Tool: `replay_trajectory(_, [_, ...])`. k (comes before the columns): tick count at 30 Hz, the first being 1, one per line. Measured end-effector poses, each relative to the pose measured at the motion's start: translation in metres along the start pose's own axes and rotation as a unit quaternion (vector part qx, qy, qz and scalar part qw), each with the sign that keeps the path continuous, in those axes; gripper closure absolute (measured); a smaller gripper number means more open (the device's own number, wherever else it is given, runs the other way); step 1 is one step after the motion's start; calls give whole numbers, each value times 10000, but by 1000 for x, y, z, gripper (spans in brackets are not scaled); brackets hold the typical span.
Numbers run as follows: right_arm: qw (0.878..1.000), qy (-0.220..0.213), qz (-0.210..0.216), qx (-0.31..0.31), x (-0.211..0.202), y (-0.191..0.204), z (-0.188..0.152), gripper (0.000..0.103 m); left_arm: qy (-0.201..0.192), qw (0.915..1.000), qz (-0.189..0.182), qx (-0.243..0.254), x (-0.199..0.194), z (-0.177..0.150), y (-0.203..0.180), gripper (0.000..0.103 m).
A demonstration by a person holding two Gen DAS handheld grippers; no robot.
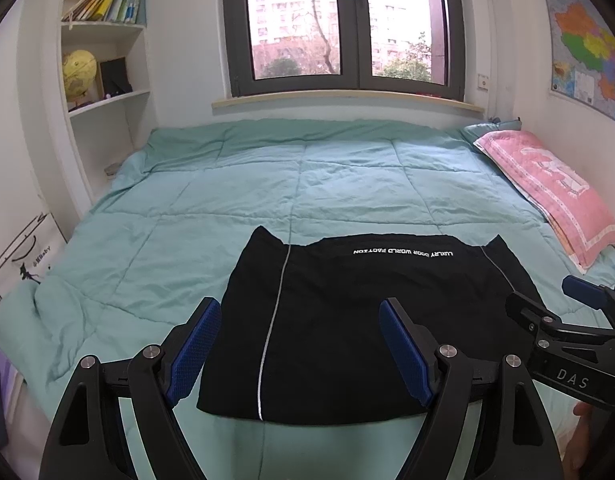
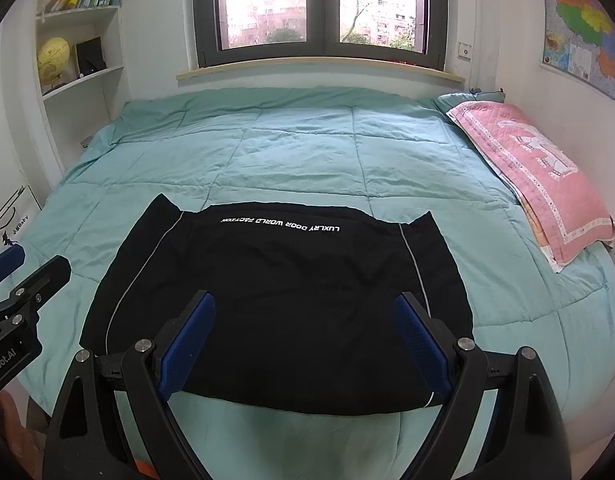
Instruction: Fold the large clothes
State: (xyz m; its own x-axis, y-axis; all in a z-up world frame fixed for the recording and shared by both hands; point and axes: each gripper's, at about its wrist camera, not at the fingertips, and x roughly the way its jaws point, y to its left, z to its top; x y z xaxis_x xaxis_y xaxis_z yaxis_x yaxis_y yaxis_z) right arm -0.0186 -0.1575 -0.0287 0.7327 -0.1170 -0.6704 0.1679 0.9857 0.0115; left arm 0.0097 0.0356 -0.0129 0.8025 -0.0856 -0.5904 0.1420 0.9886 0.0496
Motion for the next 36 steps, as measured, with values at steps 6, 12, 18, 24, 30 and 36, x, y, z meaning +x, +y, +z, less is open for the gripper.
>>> replay_trajectory(6, [10000,14,40,0,1,0,-2,11,41,10000,-8,8,2,0,-1,21])
replay_trajectory(12, [10000,44,66,4,1,3,-3,11,74,10000,-30,-5,3,-1,-2,21])
replay_trajectory(18, [9999,63,89,28,2,3,-4,11,82,10000,-20,-18,3,-2,-2,21])
replay_trajectory(24, [9999,120,103,48,5,3,-6,11,104,9999,-19,4,4,-3,-4,21])
replay_trajectory(30, [9998,140,116,63,7,2,-6,11,166,9999,-30,-36,8,-3,-3,21])
replay_trajectory(36, [9997,163,146,69,9,1,-4,11,182,9998,-26,-33,10,-2,-3,21])
